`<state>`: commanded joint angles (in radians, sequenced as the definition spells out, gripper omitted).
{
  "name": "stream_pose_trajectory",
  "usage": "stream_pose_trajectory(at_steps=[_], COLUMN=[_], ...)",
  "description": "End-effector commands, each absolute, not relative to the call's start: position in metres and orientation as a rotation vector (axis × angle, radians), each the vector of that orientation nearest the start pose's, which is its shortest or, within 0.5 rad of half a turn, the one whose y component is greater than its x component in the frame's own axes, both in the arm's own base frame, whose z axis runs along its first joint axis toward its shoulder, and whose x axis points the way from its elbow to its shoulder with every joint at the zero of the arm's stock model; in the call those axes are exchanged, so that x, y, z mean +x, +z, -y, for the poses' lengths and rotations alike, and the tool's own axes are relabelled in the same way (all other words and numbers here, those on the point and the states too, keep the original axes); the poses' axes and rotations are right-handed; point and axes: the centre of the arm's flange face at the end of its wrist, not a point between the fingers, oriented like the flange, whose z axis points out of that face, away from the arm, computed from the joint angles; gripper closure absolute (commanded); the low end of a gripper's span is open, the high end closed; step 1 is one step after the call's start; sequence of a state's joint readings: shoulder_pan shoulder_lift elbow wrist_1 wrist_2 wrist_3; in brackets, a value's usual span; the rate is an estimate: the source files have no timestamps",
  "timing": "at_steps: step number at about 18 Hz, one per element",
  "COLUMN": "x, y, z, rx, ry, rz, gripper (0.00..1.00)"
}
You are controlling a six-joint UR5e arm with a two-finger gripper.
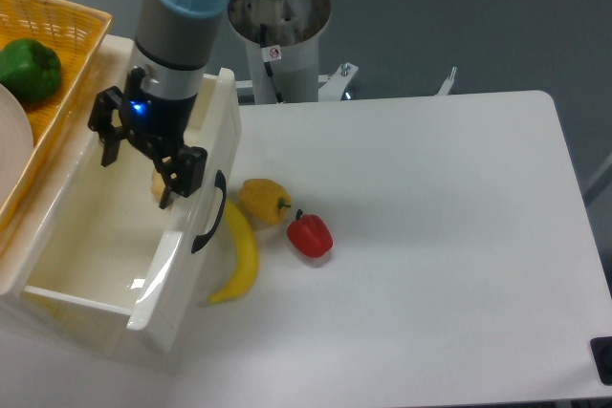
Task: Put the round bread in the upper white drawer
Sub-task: 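Raise the open gripper out of the drawer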
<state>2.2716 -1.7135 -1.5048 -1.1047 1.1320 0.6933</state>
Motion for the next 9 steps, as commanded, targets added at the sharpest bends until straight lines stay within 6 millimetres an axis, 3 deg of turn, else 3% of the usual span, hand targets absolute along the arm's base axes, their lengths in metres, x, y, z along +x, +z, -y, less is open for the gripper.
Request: stream_pose_trajectory(at_steps=[5,9], x=[-0.311,-0.348], y=[0.511,0.496], z=[-0.526,-0.519], rx=[-2.563,-2.604], ry=[0.062,0.118], rz=[-0.282,-0.309], gripper=[0.0,0.0])
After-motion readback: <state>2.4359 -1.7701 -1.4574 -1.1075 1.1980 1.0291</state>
